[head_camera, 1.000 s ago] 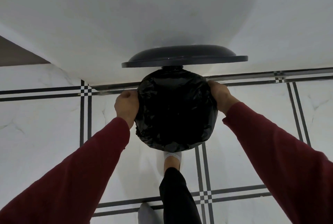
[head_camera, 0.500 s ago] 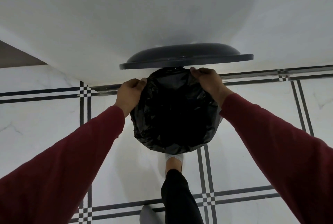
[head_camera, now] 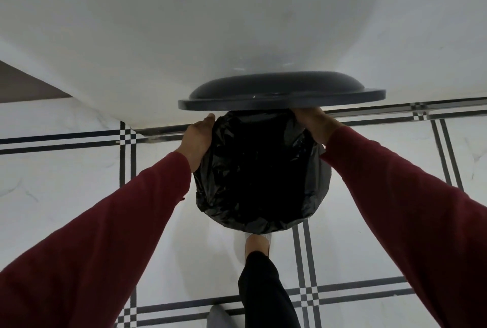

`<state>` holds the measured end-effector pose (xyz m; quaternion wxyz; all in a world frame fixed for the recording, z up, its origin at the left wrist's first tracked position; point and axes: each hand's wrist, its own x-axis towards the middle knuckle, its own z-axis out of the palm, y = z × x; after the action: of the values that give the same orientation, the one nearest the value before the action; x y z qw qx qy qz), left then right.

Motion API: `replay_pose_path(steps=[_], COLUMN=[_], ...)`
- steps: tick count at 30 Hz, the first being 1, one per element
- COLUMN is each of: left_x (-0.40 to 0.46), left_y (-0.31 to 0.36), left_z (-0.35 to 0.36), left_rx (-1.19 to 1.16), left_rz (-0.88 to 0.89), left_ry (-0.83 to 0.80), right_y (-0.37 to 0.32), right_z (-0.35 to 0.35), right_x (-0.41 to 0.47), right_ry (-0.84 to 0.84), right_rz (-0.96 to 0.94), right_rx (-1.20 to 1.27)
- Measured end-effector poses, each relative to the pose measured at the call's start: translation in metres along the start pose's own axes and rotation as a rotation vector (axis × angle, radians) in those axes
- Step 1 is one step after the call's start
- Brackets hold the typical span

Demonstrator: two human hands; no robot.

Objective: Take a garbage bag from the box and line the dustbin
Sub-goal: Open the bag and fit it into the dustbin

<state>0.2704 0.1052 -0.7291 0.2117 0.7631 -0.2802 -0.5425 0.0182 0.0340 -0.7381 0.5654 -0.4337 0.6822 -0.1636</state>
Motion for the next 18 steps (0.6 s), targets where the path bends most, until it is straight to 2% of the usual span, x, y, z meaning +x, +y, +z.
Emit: replay_pose_path(steps=[2, 4, 7, 9, 12, 15, 18], left_x=[-0.004, -0.011, -0.041, -0.067, -0.097, -0.112, -0.116], left_y=[-0.002, -0.012, -0.028, -0.040, -0.068, -0.091, -0.097], left_z=[-0.004, -0.011, -0.017, -0.016, -0.007, 0.003, 0.012], left_rx=[-0.050, -0.062, -0.086, -0.148, -0.330, -0.463, -0.698], left_rz=[0.013, 0.009, 0.008, -0.040, -0.244, -0.348, -0.369], left_ry=[0.006, 0.088, 0.357, 0.442, 0.301, 0.101, 0.082], right_y=[-0.004, -0.009, 0.005, 0.024, 0.046, 0.058, 0.057], right_z=[-0.010, -0.023, -0.037, -0.038, -0.031, -0.025, -0.026], right_x=[-0.008, -0.021, -0.038, -0.057, -0.084, -0.089, -0.080], right_ry=[-0.058, -0.023, 0.149, 0.283, 0.279, 0.274, 0.285], right_rz=[0.023, 0.122, 0.094, 0.129, 0.233, 0.256, 0.294], right_rx=[0.106, 0.181, 0.141, -0.009, -0.107, 0.025, 0.220])
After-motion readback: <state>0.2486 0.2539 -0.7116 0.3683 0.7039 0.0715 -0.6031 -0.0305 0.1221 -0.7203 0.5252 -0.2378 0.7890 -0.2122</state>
